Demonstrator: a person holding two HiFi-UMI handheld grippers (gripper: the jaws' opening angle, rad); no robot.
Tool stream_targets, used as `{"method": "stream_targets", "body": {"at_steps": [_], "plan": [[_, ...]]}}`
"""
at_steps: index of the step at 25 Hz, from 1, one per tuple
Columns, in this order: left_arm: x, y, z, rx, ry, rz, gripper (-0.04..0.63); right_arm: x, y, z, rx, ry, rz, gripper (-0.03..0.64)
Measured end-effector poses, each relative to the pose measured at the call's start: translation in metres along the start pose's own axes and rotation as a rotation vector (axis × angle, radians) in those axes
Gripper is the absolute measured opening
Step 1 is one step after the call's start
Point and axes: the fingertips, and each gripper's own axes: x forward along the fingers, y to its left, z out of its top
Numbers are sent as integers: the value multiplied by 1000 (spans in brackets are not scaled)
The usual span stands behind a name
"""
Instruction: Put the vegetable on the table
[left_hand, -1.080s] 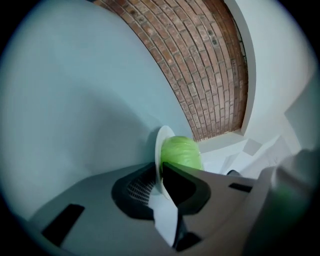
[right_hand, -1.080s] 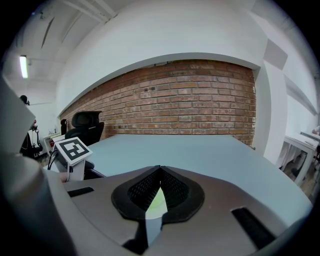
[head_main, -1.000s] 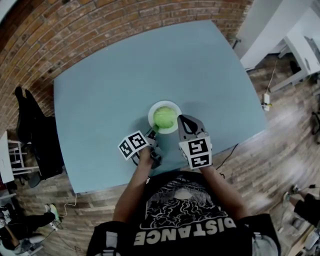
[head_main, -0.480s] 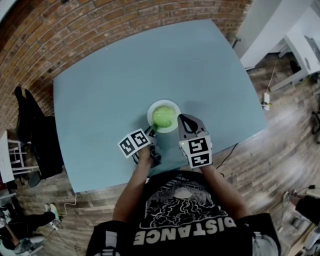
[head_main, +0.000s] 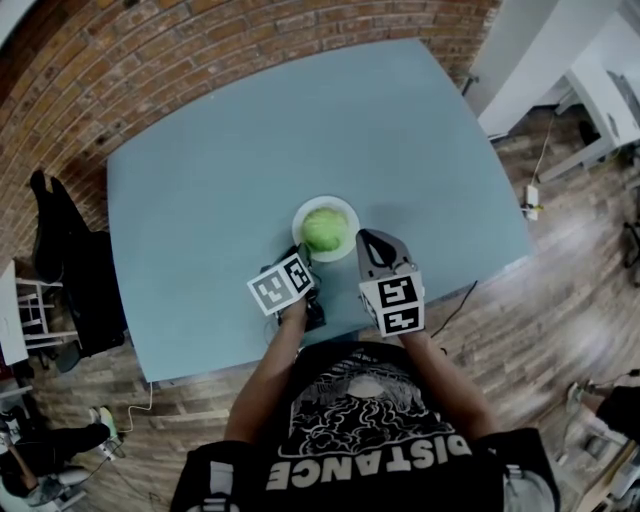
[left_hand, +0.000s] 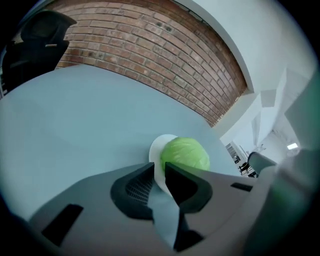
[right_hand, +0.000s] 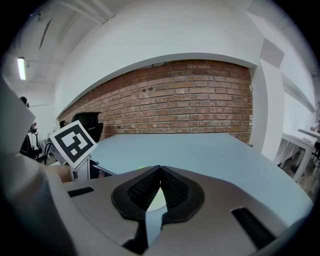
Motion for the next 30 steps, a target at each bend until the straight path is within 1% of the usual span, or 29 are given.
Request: {"method": "stream_targets", "body": {"at_steps": [3, 5, 8, 11, 15, 16, 19, 24, 30], "plan": [[-10, -11, 2, 17, -27, -27, 63, -6, 0, -1, 9, -7, 1, 8], [-18, -25, 2, 33, -56, -60, 62, -12, -1, -1, 11, -13, 7, 8], [-37, -48, 9, 59, -129, -118, 62, -20, 3, 2, 17, -29, 27, 8], [-61, -65, 20, 113, -203, -139, 61, -27, 11, 7, 18, -49, 52, 8], [-87, -87, 26, 162, -275, -191, 61, -37, 23, 15, 11, -77, 91, 8], [-93, -91, 26, 180, -291, -195, 60, -40, 24, 17, 12, -85, 100, 8], [-106, -102, 21, 245, -329, -184, 27, -49, 28, 19, 17, -99, 121, 8], [-120, -112, 10, 302, -360, -171, 18, -62, 35, 23, 20, -118, 150, 8], [-140, -128, 0, 404, -412, -150, 11, -78, 39, 21, 34, -130, 181, 8]]}}
